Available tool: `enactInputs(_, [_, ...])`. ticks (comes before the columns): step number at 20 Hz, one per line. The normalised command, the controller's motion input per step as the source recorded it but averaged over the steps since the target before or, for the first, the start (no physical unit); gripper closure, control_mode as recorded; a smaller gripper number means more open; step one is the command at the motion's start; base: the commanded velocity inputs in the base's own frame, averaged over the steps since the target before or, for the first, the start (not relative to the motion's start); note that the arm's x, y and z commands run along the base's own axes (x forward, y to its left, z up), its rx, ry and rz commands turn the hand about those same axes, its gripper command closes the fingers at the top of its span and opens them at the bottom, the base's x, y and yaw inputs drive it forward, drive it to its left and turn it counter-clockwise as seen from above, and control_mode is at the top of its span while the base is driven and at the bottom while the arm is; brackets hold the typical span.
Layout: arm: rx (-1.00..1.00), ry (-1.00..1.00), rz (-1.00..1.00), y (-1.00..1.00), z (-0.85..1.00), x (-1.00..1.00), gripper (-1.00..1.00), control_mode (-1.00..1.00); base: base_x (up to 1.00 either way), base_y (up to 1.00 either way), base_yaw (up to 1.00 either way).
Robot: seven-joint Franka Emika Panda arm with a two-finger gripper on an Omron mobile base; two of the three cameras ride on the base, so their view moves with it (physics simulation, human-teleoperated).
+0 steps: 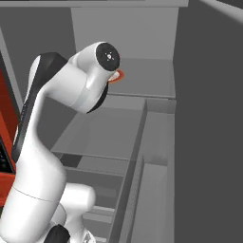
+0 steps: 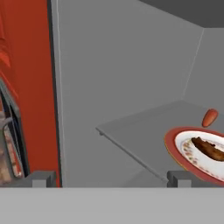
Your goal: Retrieve the chicken drumstick from the fridge and place it on the saucepan with marinade on the stove.
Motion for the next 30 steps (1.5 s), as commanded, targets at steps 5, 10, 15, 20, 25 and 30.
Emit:
enactInputs(5, [0.00, 0.00, 0.03, 0.00, 0.00, 0.26, -1.00, -1.00, 0.00, 0.00, 0.00])
enactInputs(10, [0.00, 0.00, 0.01, 0.00, 0.00, 0.21, -1.00, -1.00, 0.00, 0.00, 0.00])
enactInputs(15, [0.00, 0.00, 0.00, 0.00, -0.03, 0.19, -1.00, -1.00, 0.00, 0.00, 0.00])
enactInputs(20, [0.00, 0.00, 0.00, 0.00, -0.09, 0.24, -1.00, -1.00, 0.00, 0.00, 0.00])
enactInputs(25, [0.00, 0.00, 0.02, 0.00, -0.03, 0.21, -1.00, -1.00, 0.00, 0.00, 0.00])
enactInputs(30, [0.00, 0.00, 0.06, -0.05, 0.00, 0.15, -1.00, -1.00, 0.00, 0.00, 0.00])
